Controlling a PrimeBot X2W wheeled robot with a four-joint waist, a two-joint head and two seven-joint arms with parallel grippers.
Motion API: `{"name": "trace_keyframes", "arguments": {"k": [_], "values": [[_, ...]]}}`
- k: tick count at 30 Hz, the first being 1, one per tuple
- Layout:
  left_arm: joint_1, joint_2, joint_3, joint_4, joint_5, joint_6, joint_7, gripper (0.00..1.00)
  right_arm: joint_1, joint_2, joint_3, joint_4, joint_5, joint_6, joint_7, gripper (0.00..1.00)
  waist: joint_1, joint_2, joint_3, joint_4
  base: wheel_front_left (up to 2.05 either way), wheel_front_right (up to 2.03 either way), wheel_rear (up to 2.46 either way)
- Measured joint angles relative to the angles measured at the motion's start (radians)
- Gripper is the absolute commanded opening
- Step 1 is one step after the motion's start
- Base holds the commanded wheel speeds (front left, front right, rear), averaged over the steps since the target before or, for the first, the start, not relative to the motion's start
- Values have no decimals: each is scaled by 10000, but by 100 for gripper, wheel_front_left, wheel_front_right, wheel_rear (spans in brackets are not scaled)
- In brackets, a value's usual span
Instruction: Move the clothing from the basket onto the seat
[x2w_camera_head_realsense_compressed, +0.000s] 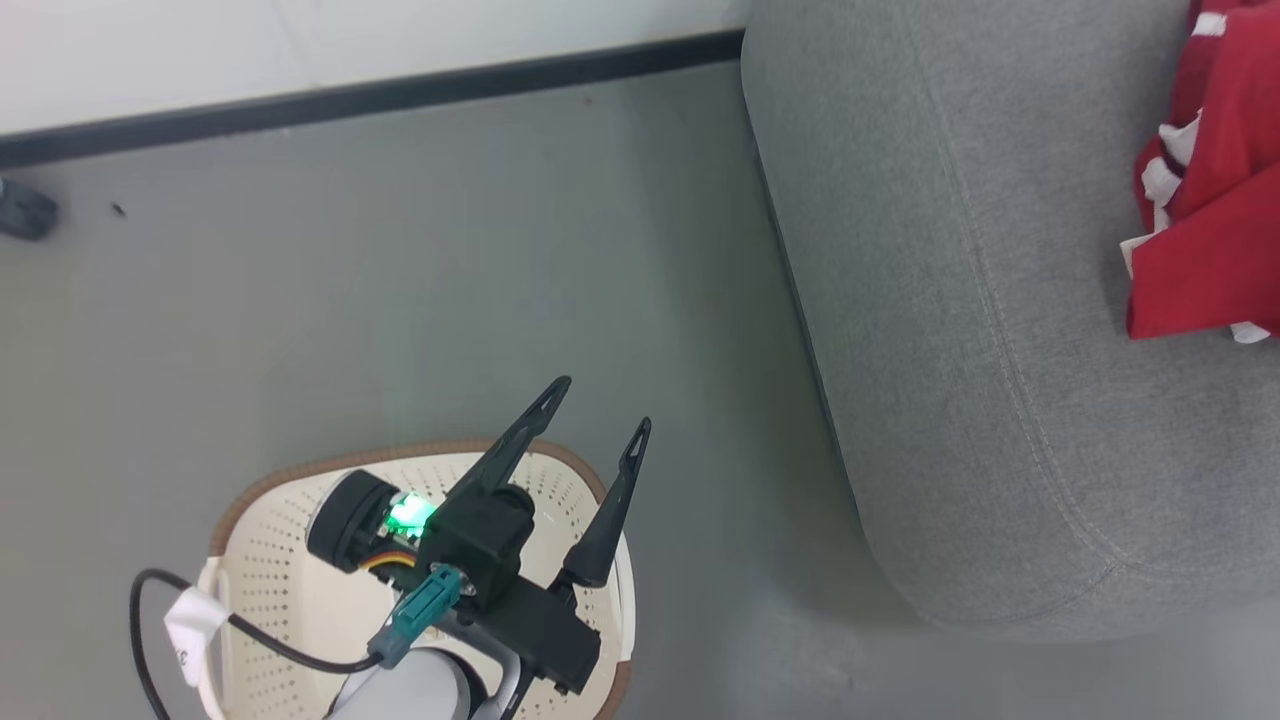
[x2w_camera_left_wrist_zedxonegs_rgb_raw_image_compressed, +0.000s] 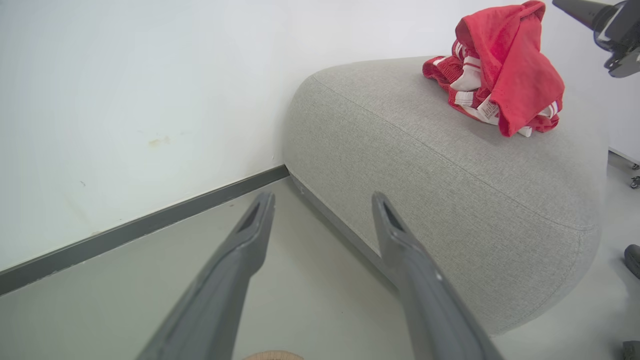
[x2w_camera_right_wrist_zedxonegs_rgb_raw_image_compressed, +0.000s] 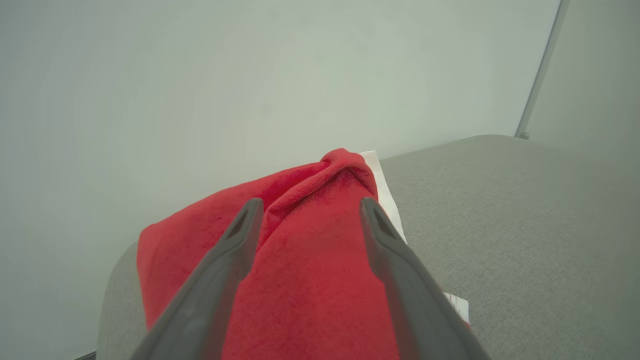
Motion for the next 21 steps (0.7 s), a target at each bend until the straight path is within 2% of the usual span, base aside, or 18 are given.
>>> {"name": "trace_keyframes", "arguments": {"k": [9,12,21], "values": [[626,-234,368,437,-201,125,-433,100,1248,642,483,-1423,-430,205,2,100,-1,-1,-1008,168,0,0,0],[778,-416,412,575,-207,198,-556,100,2013,832,685,-2328,-669,316,0,100,-1,0,-1467,327,0,0,0],[1330,-591,999,1024,-606,286,-917,100,3431,1511,1448,-3611,-972,558,0,100,0,0,-2249,1017,0,0,0]]}}
